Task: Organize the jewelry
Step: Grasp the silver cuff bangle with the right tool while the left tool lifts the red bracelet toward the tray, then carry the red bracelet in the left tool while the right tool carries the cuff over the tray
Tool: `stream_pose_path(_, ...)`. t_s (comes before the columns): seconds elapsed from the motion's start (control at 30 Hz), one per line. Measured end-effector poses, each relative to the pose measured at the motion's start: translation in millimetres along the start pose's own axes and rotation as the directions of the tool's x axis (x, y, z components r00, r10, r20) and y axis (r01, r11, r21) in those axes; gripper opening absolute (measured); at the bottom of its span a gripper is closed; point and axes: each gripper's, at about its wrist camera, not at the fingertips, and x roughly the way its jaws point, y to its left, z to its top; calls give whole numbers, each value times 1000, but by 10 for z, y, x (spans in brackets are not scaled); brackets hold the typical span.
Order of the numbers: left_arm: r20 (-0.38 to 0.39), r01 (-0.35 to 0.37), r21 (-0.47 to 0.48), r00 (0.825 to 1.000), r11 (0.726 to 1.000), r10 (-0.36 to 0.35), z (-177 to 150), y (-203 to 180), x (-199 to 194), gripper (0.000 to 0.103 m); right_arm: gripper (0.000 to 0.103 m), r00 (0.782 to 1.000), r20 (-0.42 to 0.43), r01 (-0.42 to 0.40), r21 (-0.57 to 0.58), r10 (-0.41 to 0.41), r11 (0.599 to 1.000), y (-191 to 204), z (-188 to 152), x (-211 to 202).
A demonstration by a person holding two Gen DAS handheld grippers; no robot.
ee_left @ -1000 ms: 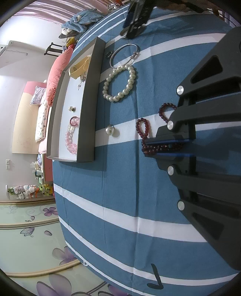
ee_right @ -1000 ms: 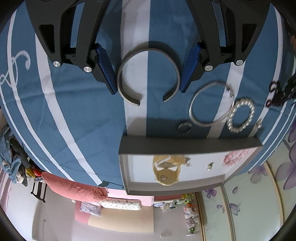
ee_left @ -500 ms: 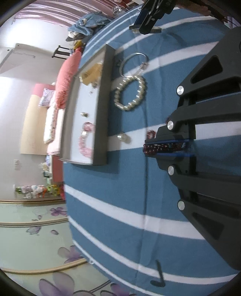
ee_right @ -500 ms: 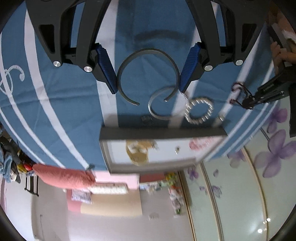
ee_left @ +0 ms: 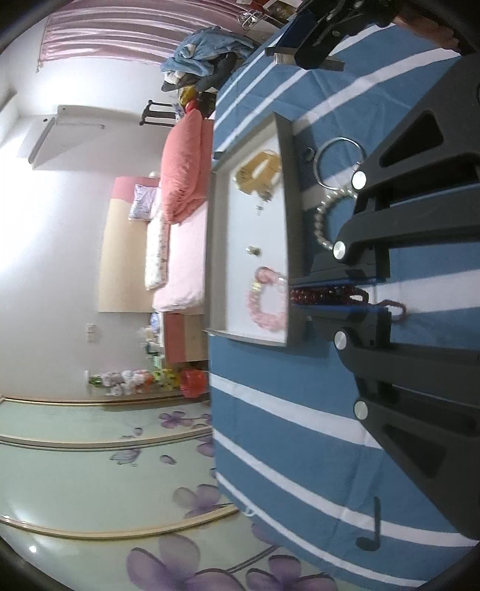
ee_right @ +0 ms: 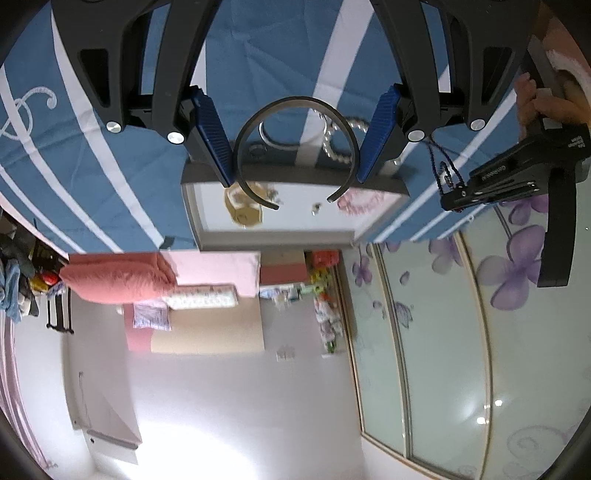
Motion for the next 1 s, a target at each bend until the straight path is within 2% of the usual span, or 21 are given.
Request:
stream_pose_path(0.6,132,-44,38,990,998,39,276,-183,-184,9,68,988,154,5,9,-6,1000,-28,183,-76)
stream_pose_path(1.0,163,-27,44,986,999,20,432,-204,-156,9,68,982,190,5,8,-7,1000,-49,292,-2)
